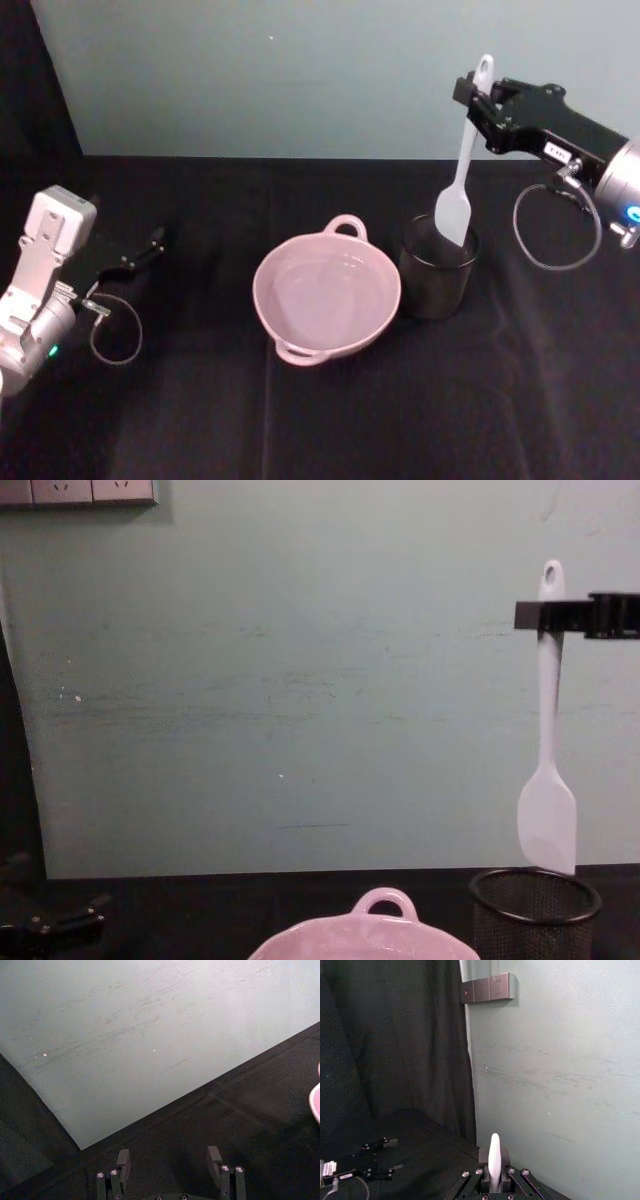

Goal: Use the one hand to pick up the spoon and stir the clear water in the bowl.

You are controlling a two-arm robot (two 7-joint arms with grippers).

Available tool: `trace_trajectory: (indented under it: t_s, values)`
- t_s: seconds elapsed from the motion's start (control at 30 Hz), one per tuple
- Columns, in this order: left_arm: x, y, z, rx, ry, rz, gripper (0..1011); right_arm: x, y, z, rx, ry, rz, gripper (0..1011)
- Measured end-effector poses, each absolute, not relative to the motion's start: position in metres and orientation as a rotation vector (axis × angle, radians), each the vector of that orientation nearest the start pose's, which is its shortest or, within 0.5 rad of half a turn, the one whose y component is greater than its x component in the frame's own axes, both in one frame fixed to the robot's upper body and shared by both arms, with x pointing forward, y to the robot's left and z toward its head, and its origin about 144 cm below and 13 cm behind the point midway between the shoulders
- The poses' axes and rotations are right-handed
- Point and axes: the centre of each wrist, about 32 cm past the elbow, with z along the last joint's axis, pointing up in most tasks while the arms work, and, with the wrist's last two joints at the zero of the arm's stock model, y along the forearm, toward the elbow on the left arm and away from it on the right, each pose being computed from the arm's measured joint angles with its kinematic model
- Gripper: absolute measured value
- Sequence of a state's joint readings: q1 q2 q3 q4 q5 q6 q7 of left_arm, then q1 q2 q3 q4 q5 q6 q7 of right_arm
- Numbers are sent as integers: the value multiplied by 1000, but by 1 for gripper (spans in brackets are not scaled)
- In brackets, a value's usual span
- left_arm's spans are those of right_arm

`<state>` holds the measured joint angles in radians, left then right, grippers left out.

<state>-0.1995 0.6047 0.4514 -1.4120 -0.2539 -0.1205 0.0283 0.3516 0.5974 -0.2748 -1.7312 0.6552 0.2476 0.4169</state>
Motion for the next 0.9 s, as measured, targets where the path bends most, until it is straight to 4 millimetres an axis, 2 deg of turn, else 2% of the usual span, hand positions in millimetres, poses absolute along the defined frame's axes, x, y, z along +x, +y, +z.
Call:
trace_trajectory:
  t_s: [0.27, 0.9]
  values:
    - [489, 310, 1140, 305, -285, 1248, 1011, 515, -290, 1322, 4, -76, -816, 117]
    - [489, 310, 1140, 305, -285, 1248, 1011, 515, -291, 1320, 8, -74, -821, 117]
